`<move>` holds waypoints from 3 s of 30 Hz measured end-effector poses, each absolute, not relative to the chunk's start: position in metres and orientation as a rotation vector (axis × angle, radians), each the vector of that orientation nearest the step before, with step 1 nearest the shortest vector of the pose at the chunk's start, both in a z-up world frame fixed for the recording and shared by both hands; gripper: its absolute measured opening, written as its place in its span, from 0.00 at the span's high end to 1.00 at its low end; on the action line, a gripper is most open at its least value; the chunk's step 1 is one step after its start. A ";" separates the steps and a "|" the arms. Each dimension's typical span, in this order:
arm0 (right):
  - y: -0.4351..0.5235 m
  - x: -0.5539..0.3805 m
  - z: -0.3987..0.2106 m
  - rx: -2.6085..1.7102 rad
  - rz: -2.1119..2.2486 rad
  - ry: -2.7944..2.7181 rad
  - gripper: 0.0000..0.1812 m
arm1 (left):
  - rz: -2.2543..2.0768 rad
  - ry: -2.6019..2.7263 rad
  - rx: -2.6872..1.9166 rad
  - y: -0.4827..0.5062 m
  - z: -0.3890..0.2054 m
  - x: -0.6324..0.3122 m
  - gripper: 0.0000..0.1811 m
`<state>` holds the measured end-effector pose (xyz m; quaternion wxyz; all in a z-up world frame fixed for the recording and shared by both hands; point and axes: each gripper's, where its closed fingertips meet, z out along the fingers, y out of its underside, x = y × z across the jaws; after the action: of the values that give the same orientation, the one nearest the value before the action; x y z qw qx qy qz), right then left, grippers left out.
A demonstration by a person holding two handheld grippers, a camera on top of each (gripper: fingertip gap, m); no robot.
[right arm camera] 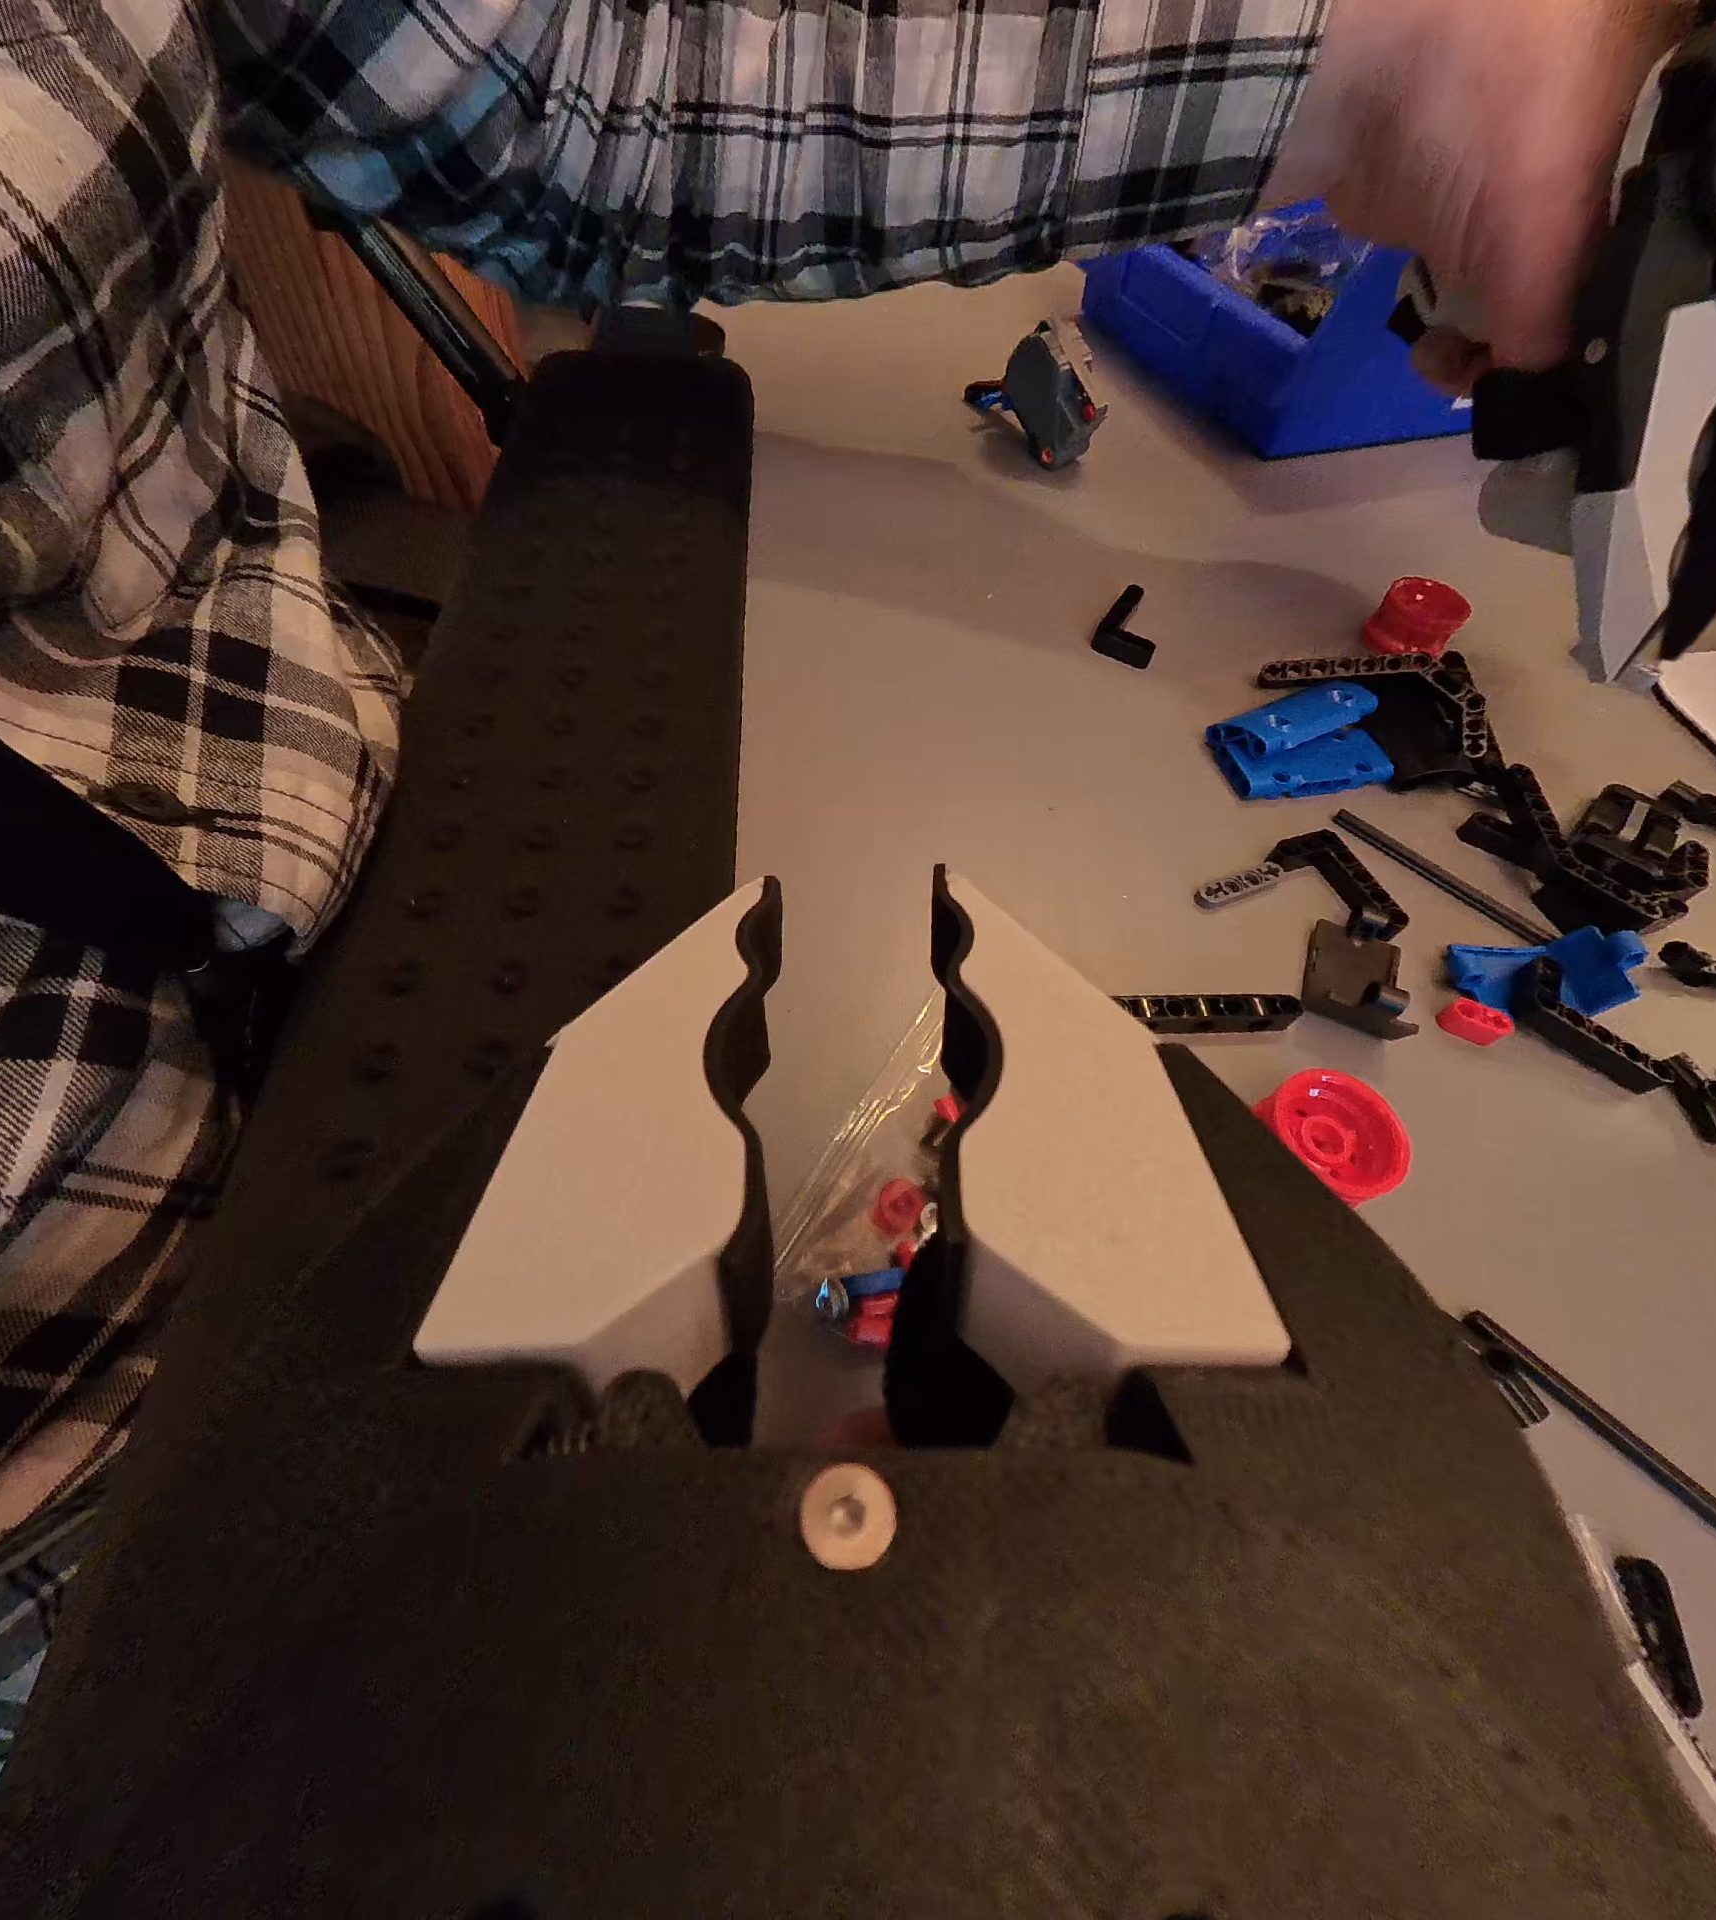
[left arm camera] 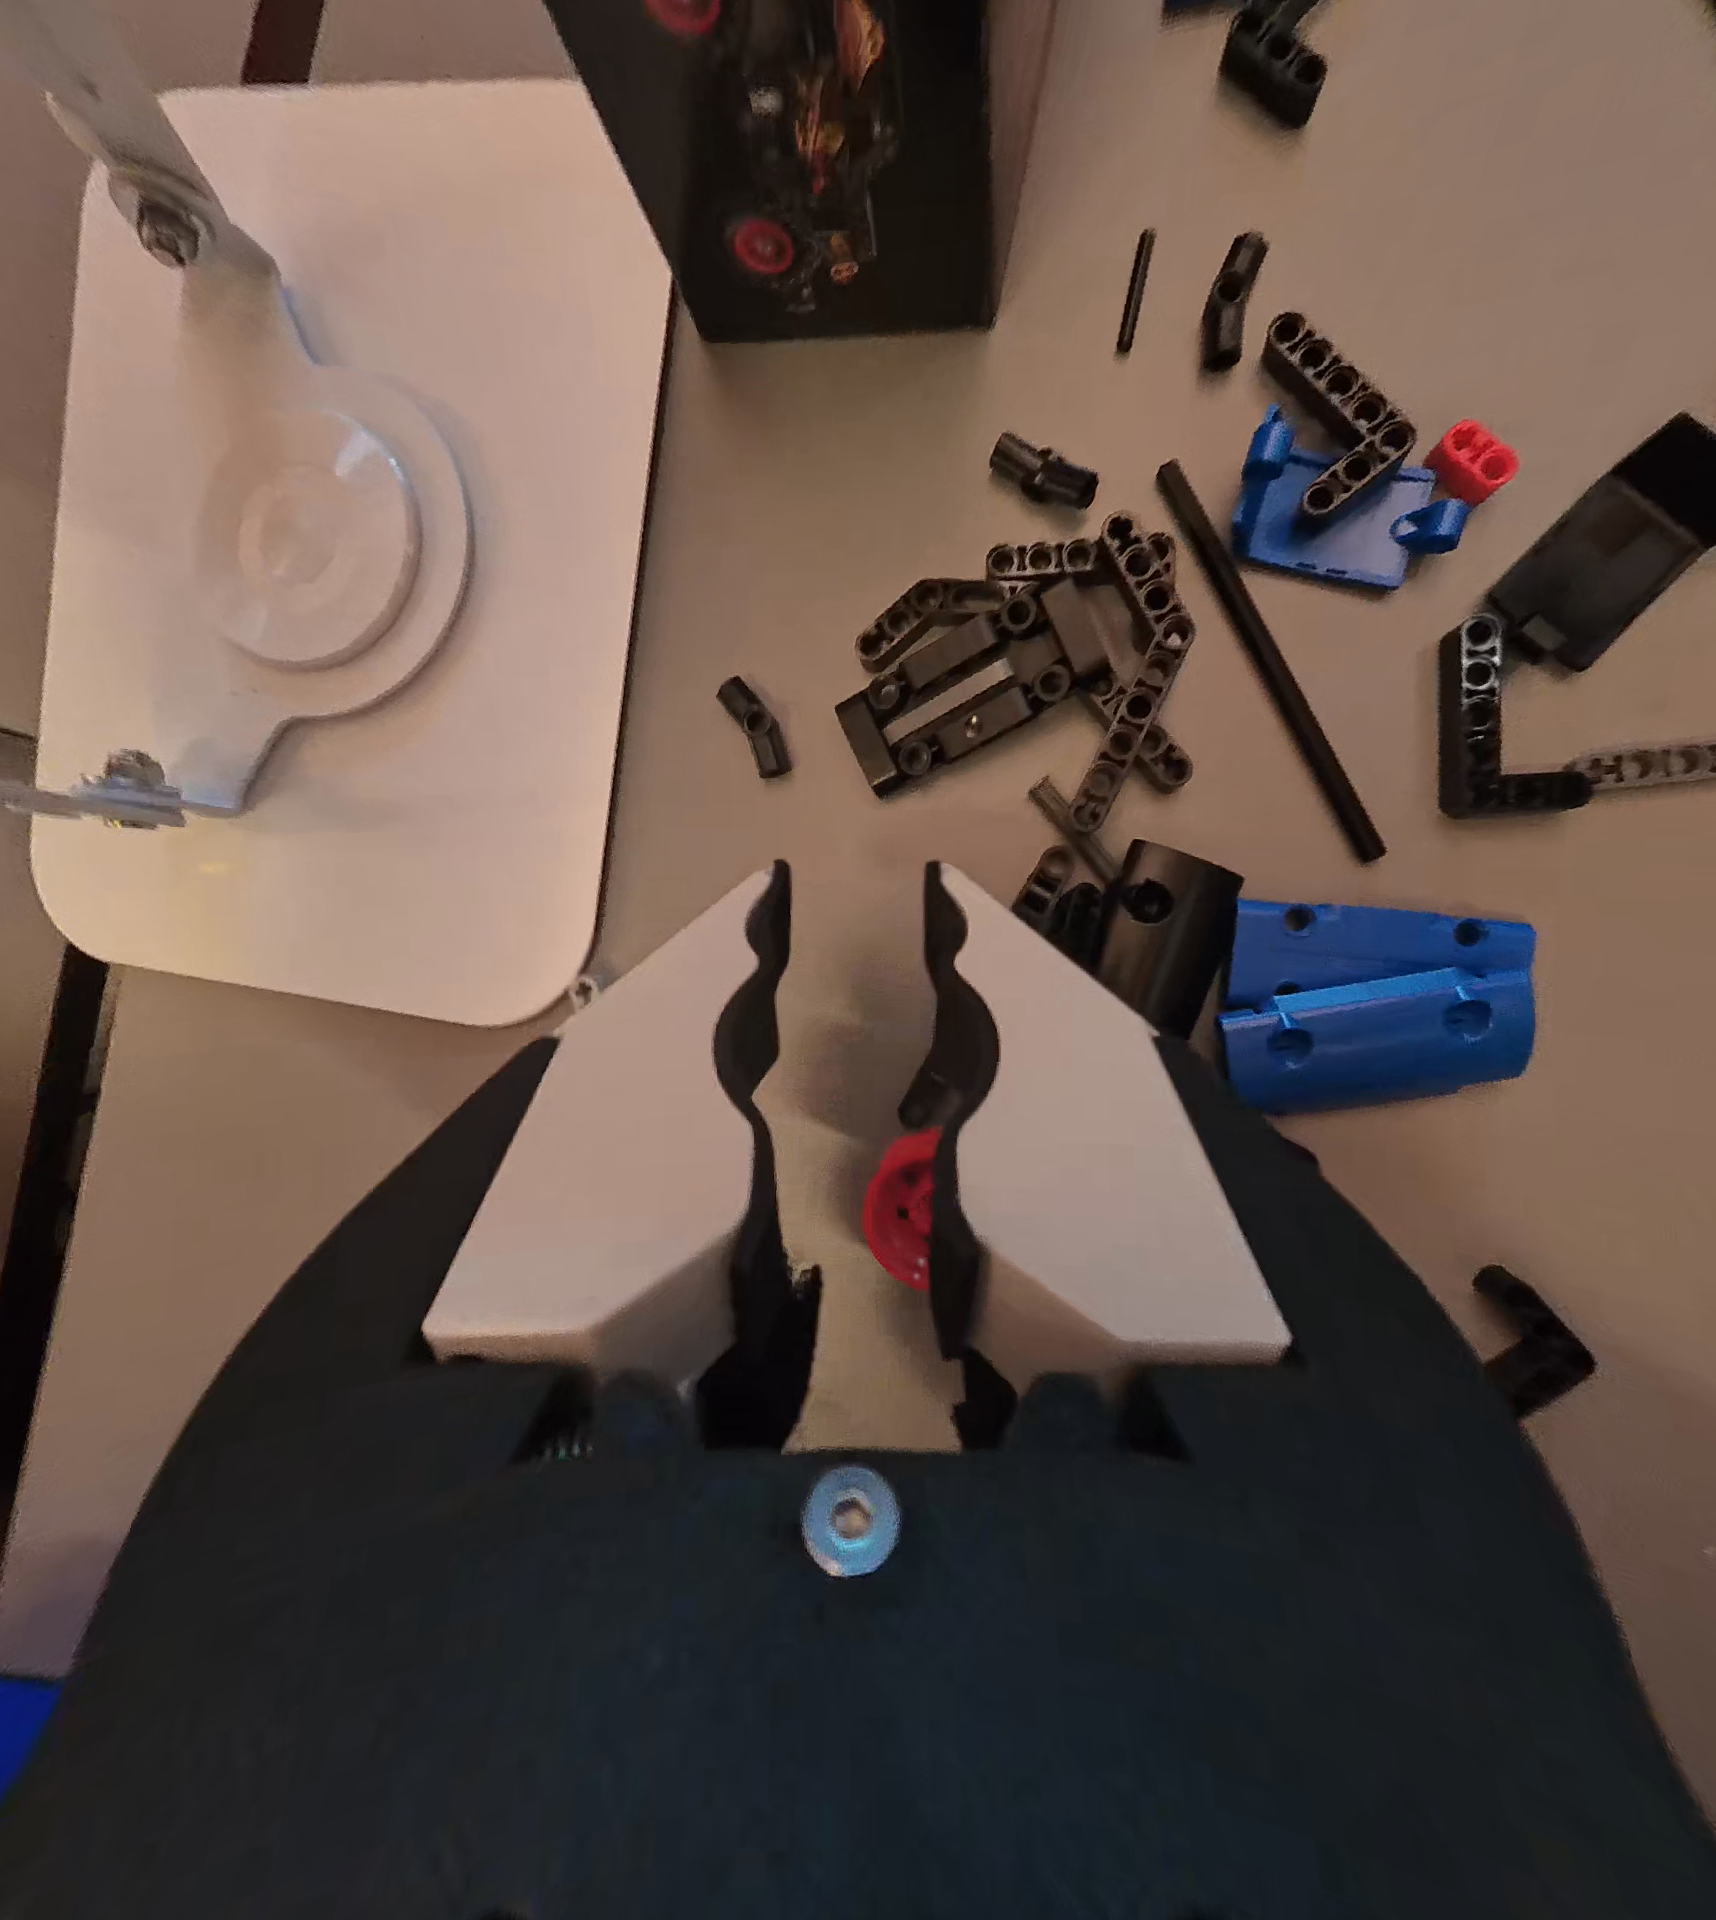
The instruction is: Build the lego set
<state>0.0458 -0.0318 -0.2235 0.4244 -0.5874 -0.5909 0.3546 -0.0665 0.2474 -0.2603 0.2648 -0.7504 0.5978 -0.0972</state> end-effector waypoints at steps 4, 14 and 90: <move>-0.032 0.046 -0.225 -1.474 0.883 -1.482 0.85 | -0.206 1.730 -1.917 0.248 -0.267 -0.049 0.84; -0.035 0.048 -0.224 -1.467 0.895 -1.477 0.85 | -0.238 1.938 -1.830 0.241 -0.289 -0.021 0.97; -0.007 0.030 -0.116 -1.361 0.545 -1.236 0.77 | -0.153 1.215 -1.685 0.127 0.024 -0.165 1.00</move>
<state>0.0302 -0.0069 -0.1160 0.5745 -0.5809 -0.5277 0.2325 -0.1646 0.1273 0.0243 0.5047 -0.6984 0.5036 -0.0632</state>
